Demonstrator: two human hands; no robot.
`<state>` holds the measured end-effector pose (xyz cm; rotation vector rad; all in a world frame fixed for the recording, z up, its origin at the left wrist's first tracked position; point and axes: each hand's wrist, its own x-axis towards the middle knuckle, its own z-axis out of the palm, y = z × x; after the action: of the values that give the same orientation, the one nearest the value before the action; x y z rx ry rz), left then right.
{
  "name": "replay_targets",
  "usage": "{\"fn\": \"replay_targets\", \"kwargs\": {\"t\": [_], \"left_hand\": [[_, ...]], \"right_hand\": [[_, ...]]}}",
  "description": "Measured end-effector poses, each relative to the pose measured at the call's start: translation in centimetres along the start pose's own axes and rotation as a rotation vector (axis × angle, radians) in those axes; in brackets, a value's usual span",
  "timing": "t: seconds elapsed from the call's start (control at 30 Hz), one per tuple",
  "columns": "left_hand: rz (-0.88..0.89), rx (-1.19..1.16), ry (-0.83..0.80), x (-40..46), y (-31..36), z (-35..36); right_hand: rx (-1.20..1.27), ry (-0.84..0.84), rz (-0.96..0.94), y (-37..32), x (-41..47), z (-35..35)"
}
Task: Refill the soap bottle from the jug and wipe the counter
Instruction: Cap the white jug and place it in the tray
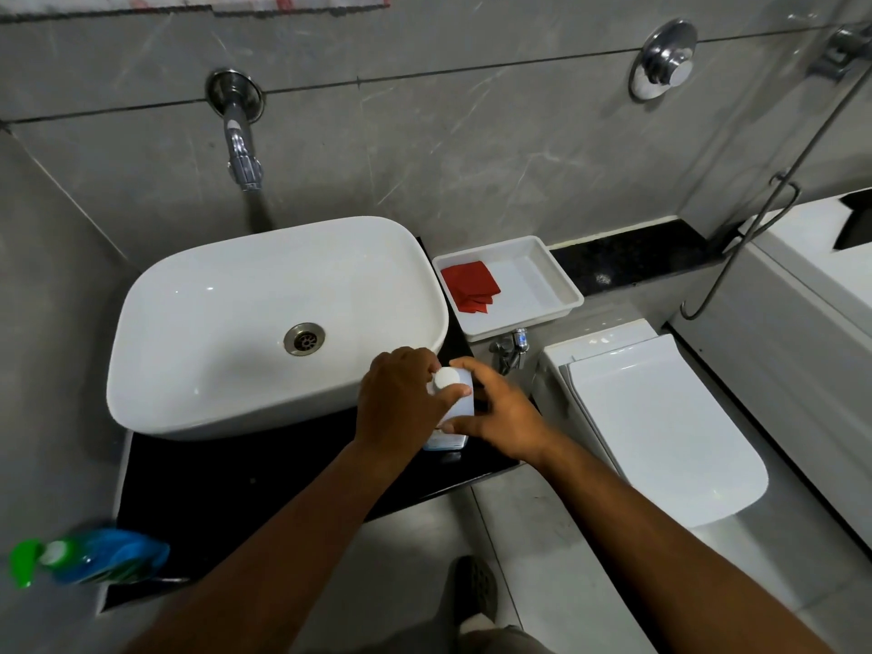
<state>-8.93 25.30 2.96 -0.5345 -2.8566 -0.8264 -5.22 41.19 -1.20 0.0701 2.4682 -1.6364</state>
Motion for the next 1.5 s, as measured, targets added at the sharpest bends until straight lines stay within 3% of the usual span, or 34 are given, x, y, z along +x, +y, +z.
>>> {"fn": "replay_targets", "kwargs": {"t": [0.13, 0.37, 0.73, 0.93, 1.07, 1.17, 1.3, 1.5], "left_hand": [[0.167, -0.050, -0.128, 0.9, -0.1, -0.5], [0.044, 0.090, -0.119, 1.4, -0.4, -0.2], [0.386, -0.010, -0.164, 2.0, -1.2, -1.3], [0.290, -0.083, -0.175, 1.4, -1.5, -1.2], [0.190, -0.152, -0.100, 0.3, -2.1, -0.7], [0.059, -0.267, -0.021, -0.8, -2.4, 1.0], [0.171, -0.108, -0.193, -0.5, -1.1, 5.0], [0.270, 0.160, -0.329, 6.2, 2.6, 11.4]], "right_hand": [[0.013, -0.004, -0.012, 0.1, 0.0, 0.0], [-0.008, -0.008, 0.002, 0.3, 0.2, 0.0], [-0.052, -0.088, -0.025, -0.3, 0.5, -0.7], [-0.245, -0.105, -0.036, -1.3, 0.9, -1.2], [-0.331, -0.034, -0.064, -1.2, 0.7, -1.3], [-0.155, 0.143, -0.031, 0.3, -0.2, -3.6], [-0.097, 0.301, 0.001, 2.0, 0.3, -10.0], [-0.217, 0.289, 0.025, 2.7, 5.7, -18.6]]}}
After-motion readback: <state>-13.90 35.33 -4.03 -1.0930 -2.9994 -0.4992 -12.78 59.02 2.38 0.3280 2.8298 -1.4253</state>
